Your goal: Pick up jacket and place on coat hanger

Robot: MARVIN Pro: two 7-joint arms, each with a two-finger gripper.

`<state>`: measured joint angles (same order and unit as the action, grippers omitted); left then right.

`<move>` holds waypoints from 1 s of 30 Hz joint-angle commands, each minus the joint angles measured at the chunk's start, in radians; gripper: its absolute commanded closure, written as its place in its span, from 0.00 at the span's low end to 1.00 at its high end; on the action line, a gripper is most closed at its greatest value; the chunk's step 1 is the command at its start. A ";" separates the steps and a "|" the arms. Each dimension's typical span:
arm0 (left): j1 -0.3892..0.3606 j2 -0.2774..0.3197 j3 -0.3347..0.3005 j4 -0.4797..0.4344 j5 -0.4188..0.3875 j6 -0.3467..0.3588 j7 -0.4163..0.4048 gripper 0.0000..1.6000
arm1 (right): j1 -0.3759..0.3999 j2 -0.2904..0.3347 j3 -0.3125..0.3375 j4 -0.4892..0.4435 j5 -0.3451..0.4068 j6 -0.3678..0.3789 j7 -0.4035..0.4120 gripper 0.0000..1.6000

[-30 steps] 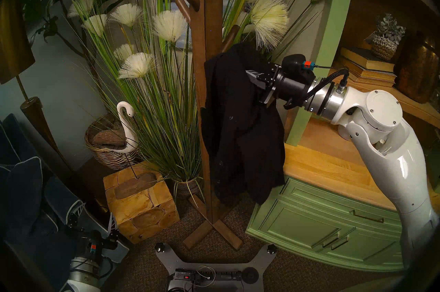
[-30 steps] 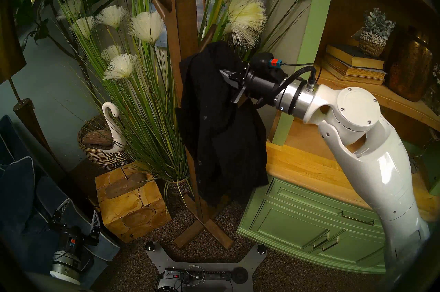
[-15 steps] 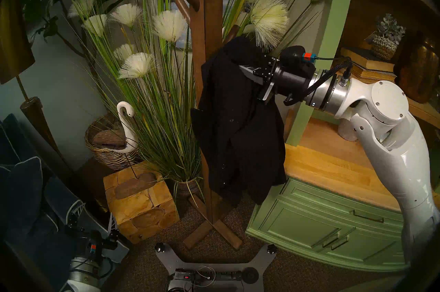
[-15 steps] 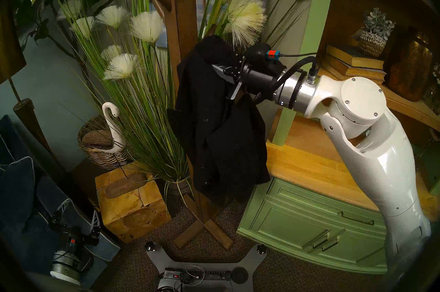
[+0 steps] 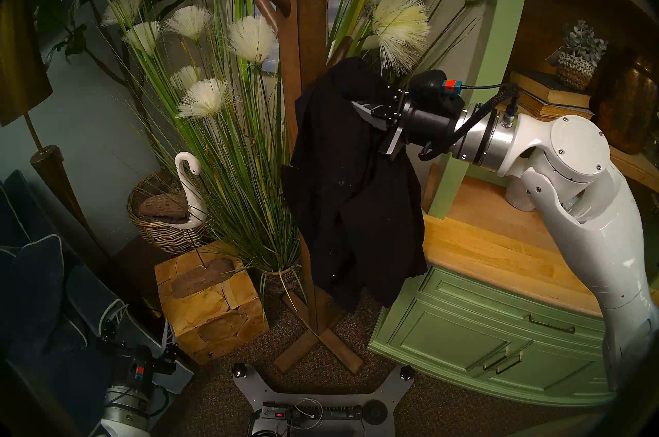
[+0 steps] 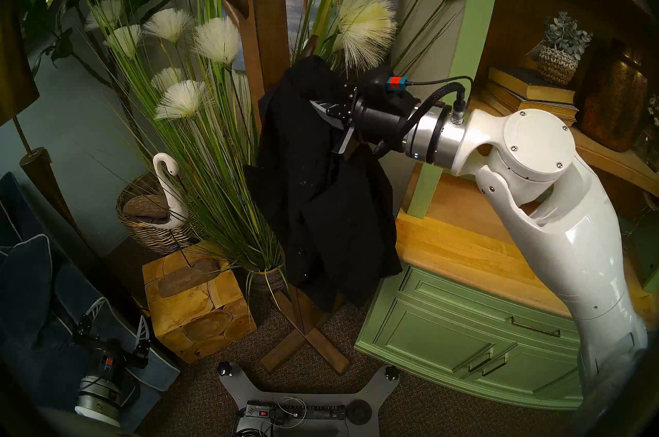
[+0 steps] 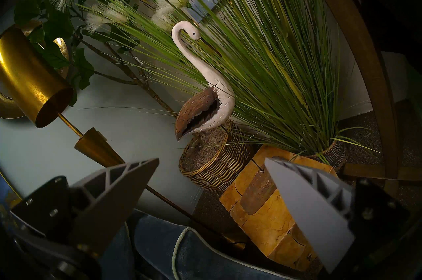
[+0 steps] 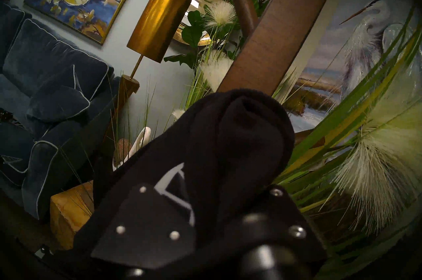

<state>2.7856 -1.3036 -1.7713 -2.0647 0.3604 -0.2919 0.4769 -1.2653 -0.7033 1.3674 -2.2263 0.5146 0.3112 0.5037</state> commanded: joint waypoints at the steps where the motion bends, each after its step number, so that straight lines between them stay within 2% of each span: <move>1: -0.001 0.002 -0.006 -0.025 -0.001 -0.005 0.003 0.00 | -0.020 0.000 -0.103 -0.012 -0.033 0.019 0.025 1.00; 16: 0.001 0.002 -0.007 -0.027 -0.003 -0.004 0.002 0.00 | -0.069 0.040 -0.071 0.058 -0.002 -0.011 0.044 1.00; 30: 0.001 0.002 -0.007 -0.027 -0.003 -0.004 0.002 0.00 | -0.133 0.067 -0.018 0.071 0.020 -0.046 0.060 1.00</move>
<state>2.7871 -1.3036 -1.7716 -2.0654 0.3597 -0.2918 0.4765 -1.3924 -0.6489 1.3003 -2.1447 0.5245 0.2957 0.5721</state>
